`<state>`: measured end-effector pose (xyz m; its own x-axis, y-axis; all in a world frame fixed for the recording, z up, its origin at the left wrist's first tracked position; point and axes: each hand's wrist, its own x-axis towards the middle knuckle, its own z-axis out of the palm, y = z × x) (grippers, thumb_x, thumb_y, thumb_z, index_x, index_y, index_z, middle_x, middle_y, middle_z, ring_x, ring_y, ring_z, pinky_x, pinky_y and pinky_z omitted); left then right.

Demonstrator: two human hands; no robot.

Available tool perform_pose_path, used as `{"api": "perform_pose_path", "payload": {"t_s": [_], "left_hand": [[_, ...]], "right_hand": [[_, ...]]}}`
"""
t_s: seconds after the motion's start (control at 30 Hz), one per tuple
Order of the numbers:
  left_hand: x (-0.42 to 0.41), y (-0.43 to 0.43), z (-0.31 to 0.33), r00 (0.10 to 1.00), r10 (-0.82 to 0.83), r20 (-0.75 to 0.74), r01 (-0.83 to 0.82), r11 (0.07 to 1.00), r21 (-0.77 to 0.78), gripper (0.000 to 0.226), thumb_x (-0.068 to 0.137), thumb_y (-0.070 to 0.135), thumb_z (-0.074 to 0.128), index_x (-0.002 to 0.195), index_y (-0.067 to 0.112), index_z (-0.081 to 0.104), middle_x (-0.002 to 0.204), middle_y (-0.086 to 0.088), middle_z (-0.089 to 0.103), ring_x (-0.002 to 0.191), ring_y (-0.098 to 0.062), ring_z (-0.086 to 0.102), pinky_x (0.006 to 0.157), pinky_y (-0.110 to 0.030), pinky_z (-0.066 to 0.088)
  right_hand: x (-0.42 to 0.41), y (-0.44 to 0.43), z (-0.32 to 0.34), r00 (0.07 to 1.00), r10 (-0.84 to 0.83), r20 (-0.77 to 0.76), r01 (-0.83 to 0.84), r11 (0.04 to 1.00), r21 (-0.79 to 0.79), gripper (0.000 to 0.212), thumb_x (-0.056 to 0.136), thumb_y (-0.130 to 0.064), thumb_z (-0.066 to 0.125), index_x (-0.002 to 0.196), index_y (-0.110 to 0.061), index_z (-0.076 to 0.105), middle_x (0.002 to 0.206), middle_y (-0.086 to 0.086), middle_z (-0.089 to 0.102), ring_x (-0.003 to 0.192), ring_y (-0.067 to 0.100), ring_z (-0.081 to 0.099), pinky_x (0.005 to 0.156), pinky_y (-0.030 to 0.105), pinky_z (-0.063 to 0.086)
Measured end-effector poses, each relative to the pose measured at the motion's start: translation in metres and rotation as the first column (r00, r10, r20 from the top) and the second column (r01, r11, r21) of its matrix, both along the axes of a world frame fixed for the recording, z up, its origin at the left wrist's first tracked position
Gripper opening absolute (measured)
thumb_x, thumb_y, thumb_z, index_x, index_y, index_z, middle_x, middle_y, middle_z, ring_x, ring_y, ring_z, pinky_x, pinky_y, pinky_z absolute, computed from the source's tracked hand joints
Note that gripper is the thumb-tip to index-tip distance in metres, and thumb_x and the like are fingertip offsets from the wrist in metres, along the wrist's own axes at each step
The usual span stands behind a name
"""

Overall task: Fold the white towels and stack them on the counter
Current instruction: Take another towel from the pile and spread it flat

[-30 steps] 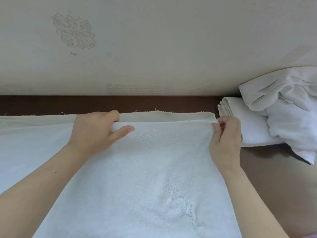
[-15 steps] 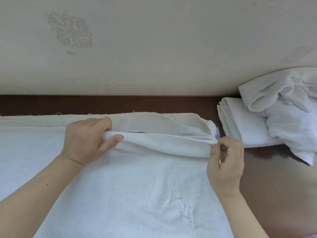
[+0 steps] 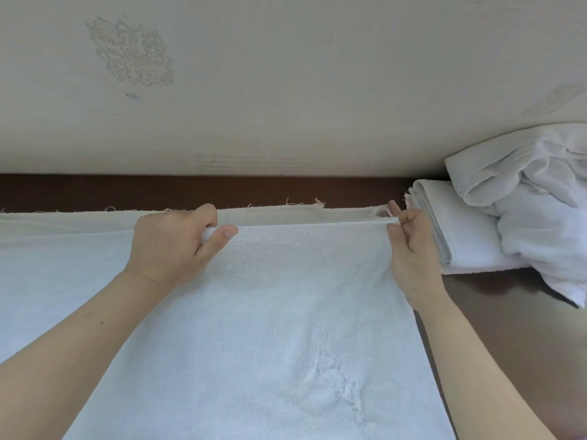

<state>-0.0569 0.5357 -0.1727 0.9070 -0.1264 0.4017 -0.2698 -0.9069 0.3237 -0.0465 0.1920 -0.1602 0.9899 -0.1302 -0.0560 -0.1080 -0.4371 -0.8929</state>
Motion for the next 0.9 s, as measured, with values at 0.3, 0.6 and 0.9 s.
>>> {"api": "perform_pose_path", "payload": {"t_s": [0.3,0.6,0.9], "left_hand": [[-0.001,-0.001,0.001,0.998,0.013,-0.054,-0.013,1.000,0.000,0.075,0.098,0.069,0.012,0.066,0.013,0.051,0.042,0.004,0.037,0.038,-0.025,0.043,0.052,-0.018,0.014],[0.003,-0.002,0.009,0.993,0.022,-0.115,-0.021,1.000,0.005,0.068,0.092,0.075,0.002,0.067,0.023,0.036,0.040,0.005,0.037,0.039,-0.023,0.036,0.052,-0.020,0.017],[0.003,0.004,0.021,0.997,0.018,-0.071,-0.019,1.000,-0.009,0.062,0.099,0.067,0.008,0.066,0.021,0.034,0.040,0.004,0.033,0.036,-0.021,0.031,0.052,-0.018,0.016]], "right_hand": [[-0.007,0.000,0.006,0.995,-0.093,-0.026,0.096,0.985,0.141,0.016,0.102,-0.017,0.050,0.094,-0.031,0.051,0.075,-0.011,0.056,0.067,0.004,0.049,0.062,0.018,0.042],[0.006,0.001,0.018,0.989,-0.095,-0.117,0.132,0.922,0.365,0.027,0.100,-0.017,0.050,0.080,-0.035,0.056,0.083,0.005,0.044,0.079,0.020,0.041,0.074,0.034,0.034],[-0.003,-0.006,0.026,0.994,0.029,-0.110,0.044,0.794,0.606,0.019,0.101,-0.006,0.044,0.093,-0.022,0.051,0.112,0.003,0.072,0.105,0.017,0.066,0.078,0.026,0.057]]}}
